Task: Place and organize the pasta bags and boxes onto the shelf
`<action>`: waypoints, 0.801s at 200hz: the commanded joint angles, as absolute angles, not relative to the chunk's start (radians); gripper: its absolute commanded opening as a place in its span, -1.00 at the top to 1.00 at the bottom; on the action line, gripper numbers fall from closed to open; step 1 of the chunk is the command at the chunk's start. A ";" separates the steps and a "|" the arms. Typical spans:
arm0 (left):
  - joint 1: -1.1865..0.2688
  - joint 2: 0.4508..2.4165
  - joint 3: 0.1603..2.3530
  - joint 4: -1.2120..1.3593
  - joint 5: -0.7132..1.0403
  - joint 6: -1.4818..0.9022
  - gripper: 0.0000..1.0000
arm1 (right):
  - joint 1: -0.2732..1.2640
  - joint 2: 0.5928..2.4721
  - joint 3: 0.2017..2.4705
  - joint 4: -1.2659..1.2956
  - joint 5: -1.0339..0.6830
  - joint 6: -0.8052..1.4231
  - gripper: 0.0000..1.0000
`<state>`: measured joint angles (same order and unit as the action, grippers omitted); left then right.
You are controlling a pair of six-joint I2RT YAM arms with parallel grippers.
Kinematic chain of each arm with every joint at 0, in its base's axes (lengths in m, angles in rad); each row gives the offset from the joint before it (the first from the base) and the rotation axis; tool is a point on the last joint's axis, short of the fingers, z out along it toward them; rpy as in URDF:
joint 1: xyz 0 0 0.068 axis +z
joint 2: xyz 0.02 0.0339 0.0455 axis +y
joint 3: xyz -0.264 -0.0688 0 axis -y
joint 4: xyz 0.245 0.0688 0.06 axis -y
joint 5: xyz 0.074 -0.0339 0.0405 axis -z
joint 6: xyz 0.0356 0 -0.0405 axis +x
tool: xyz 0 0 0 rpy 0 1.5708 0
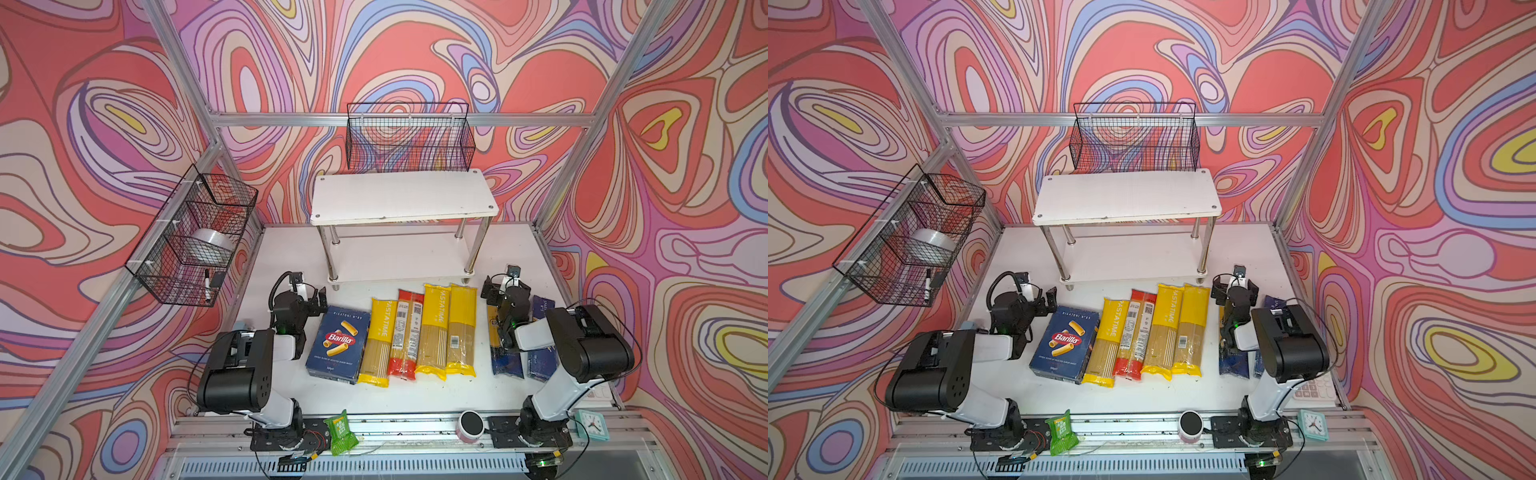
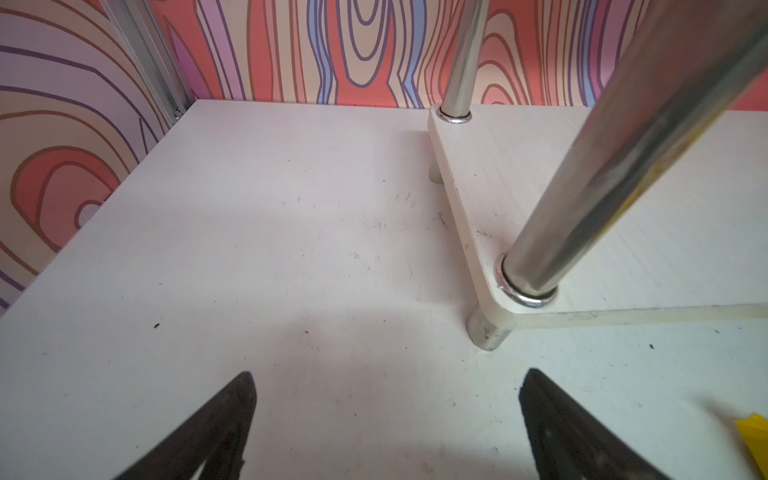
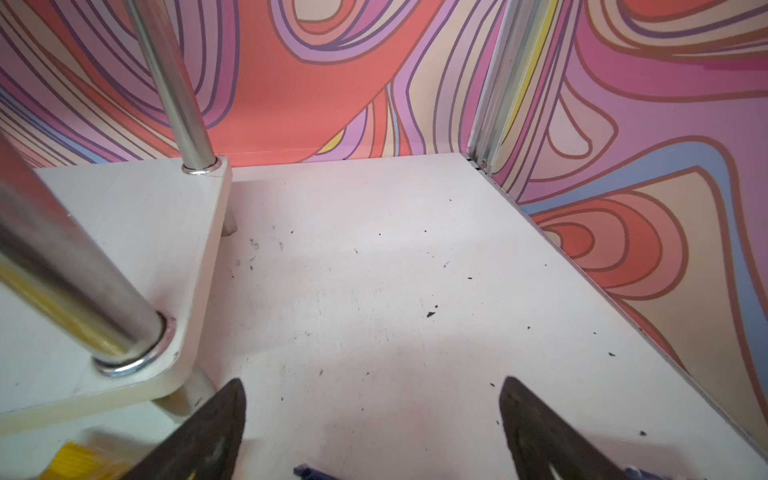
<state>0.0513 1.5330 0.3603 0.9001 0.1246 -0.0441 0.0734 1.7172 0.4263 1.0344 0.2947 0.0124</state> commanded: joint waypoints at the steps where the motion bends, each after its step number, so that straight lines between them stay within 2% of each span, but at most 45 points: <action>1: 0.043 1.537 0.374 0.885 0.138 -0.021 -1.00 | 0.075 1.721 0.439 1.032 0.289 0.018 -0.97; 160: 0.043 1.538 0.374 0.885 0.138 -0.020 -1.00 | 0.069 1.721 0.447 1.016 0.277 0.027 -0.97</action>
